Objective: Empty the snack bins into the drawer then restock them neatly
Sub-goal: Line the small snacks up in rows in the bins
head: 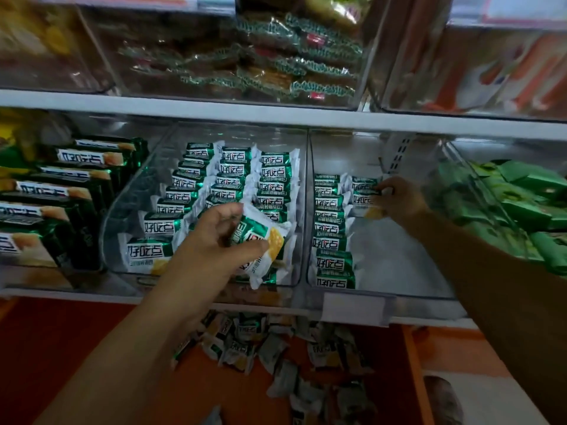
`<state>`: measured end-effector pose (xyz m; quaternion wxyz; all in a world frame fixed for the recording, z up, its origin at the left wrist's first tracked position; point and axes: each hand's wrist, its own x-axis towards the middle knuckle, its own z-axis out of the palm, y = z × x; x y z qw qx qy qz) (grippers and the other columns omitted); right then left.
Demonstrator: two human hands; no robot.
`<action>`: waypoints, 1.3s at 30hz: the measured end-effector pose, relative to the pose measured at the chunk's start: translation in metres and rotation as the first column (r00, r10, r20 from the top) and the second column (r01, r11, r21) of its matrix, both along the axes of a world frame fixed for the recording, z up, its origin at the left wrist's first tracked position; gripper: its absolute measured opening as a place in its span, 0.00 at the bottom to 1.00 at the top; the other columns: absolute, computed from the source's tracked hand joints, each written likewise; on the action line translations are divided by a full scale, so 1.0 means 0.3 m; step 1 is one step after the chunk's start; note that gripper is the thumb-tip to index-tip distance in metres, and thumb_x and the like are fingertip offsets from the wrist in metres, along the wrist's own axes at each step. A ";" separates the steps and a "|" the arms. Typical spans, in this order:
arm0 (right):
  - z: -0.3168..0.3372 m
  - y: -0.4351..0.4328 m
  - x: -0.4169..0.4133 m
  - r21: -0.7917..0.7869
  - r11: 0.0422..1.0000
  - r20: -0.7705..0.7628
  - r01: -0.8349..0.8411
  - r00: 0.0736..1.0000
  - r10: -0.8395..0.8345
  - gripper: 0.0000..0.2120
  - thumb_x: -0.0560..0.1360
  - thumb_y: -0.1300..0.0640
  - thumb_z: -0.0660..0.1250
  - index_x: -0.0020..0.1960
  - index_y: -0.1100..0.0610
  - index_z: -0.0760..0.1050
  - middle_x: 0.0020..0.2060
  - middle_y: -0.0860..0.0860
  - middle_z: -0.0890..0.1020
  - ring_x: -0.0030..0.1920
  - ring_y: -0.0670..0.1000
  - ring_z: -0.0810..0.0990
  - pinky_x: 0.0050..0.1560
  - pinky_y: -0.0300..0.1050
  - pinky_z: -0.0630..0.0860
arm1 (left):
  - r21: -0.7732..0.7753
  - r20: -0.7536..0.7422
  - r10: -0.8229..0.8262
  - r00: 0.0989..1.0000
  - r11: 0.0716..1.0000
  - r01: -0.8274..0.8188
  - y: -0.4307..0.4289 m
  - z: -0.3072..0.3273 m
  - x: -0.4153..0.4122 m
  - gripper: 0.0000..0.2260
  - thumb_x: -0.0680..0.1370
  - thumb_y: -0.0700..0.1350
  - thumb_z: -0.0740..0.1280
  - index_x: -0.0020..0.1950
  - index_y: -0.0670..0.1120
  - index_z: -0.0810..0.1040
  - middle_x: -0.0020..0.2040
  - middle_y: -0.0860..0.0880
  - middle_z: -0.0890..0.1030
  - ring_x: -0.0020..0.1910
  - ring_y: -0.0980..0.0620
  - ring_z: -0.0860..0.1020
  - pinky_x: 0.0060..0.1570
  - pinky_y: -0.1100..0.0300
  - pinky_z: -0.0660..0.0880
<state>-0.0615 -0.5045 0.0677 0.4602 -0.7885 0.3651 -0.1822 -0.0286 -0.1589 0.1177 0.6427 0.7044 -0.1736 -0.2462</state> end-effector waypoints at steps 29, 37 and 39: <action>0.241 0.575 -0.380 0.248 0.867 0.229 -0.433 0.896 0.382 0.23 0.70 0.48 0.71 0.63 0.54 0.75 0.50 0.53 0.83 0.52 0.50 0.82 0.50 0.43 0.77 | 0.064 0.029 -0.111 0.993 0.992 0.109 0.000 0.102 -0.172 0.14 0.76 0.52 0.70 0.61 0.60 0.79 0.45 0.52 0.76 0.41 0.59 0.80 0.41 0.63 0.76; 0.252 0.514 -0.341 0.130 0.877 0.251 -0.462 0.871 0.422 0.20 0.72 0.57 0.73 0.61 0.44 0.74 0.35 0.51 0.82 0.44 0.57 0.81 0.46 0.48 0.76 | 0.105 0.299 -0.057 0.953 0.994 0.027 -0.069 0.036 -0.135 0.16 0.77 0.50 0.71 0.64 0.59 0.77 0.47 0.56 0.80 0.47 0.63 0.79 0.48 0.68 0.75; 0.247 0.438 -0.321 0.160 0.926 0.283 -0.343 0.914 0.290 0.17 0.72 0.60 0.73 0.58 0.52 0.74 0.39 0.53 0.84 0.42 0.51 0.84 0.42 0.39 0.77 | 0.174 0.406 -0.068 0.912 0.985 -0.005 -0.095 0.003 -0.130 0.22 0.77 0.52 0.69 0.70 0.58 0.71 0.60 0.61 0.76 0.55 0.71 0.73 0.52 0.75 0.70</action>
